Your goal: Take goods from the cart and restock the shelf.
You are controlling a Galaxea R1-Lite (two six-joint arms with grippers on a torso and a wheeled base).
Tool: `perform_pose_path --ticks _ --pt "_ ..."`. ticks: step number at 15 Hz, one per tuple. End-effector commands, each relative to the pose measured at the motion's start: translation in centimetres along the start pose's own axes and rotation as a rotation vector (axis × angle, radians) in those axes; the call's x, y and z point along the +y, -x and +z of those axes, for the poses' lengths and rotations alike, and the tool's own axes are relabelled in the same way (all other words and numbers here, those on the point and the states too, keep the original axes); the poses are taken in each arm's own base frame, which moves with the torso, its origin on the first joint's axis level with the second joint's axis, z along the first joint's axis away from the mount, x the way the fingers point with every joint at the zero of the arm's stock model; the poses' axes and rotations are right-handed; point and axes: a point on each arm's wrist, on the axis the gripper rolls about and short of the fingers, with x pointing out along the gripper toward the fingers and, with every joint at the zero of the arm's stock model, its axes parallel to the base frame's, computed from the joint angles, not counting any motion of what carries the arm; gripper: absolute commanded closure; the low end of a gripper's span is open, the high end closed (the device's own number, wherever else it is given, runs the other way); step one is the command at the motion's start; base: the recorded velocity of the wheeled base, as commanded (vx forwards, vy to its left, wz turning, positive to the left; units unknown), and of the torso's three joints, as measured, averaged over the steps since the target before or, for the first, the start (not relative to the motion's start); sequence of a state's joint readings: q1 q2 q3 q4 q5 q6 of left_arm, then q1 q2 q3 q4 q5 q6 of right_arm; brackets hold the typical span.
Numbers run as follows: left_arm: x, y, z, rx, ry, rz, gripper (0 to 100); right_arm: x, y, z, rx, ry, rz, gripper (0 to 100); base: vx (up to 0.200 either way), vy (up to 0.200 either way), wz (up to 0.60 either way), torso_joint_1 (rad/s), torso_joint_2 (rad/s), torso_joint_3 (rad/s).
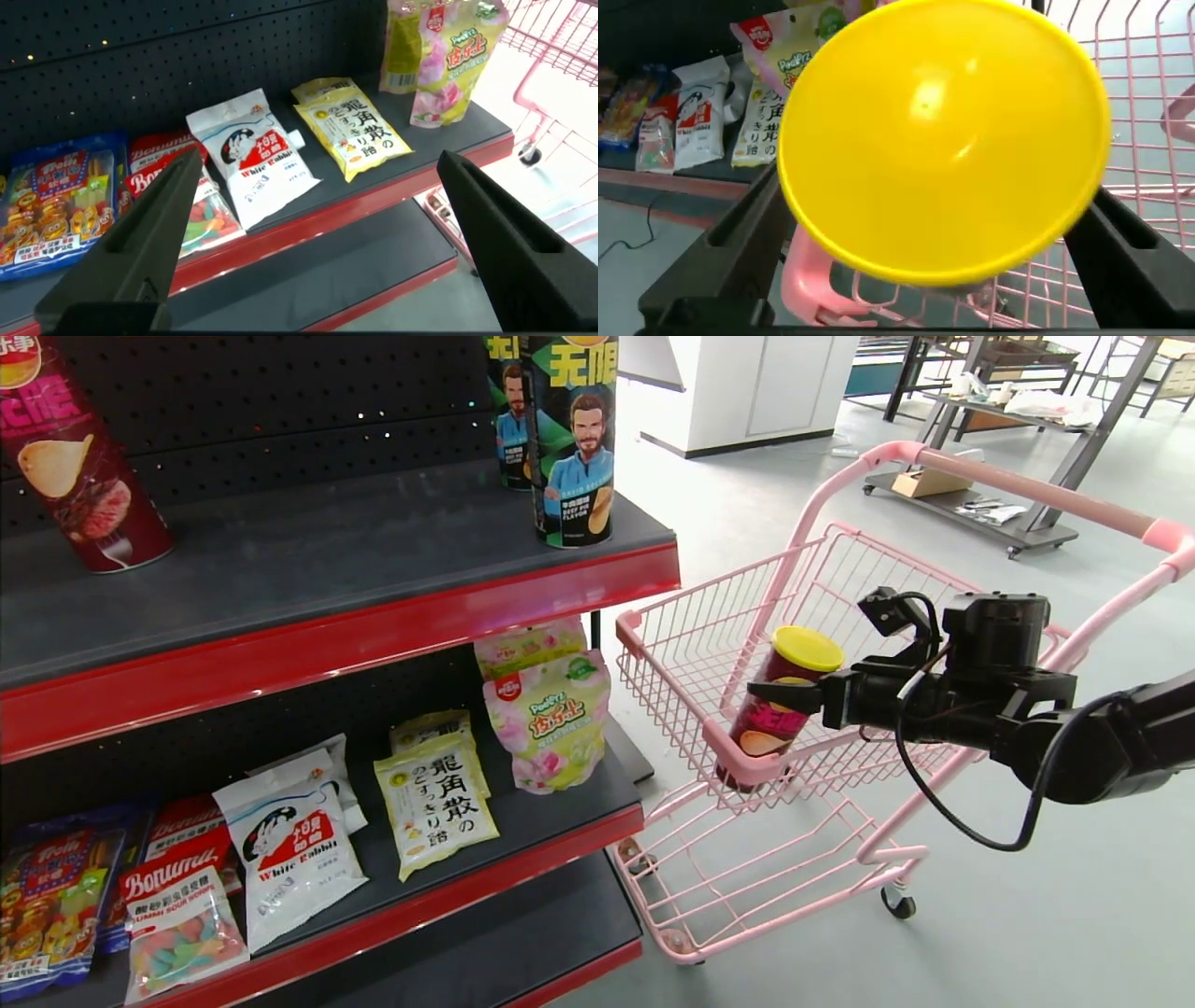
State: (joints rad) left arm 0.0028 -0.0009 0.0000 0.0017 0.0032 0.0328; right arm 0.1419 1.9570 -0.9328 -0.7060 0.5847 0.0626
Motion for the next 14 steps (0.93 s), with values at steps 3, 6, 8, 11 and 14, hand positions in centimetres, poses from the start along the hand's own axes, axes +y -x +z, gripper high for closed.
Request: perform_pose_path --ticks 3,6,8,11,14 --pt "0.0 0.0 0.0 0.001 0.001 0.0 0 -0.4 -1.6 -1.4 0.039 -0.02 -0.003 0 0.0 0.0 0.0 0.0 0.0 0.0" --pt "0.0 0.0 0.0 0.001 0.001 0.0 0 -0.5 -1.7 -1.3 0.034 -0.039 -0.006 100 0.0 0.0 0.0 0.0 0.0 0.0" --pt "0.0 0.0 0.0 0.001 0.001 0.0 0 -0.5 -1.7 -1.5 0.038 -0.043 -0.006 100 0.0 0.0 0.0 0.0 0.0 0.0" --pt "0.0 0.0 0.0 0.001 0.001 0.0 0 -0.1 -0.9 0.7 -0.024 -0.01 -0.014 100 0.0 0.0 0.0 0.0 0.0 0.0" --pt "0.0 0.0 0.0 0.001 0.002 0.0 0 1.2 2.3 9.4 -0.217 0.066 -0.037 100 0.0 0.0 0.0 0.0 0.0 0.0"
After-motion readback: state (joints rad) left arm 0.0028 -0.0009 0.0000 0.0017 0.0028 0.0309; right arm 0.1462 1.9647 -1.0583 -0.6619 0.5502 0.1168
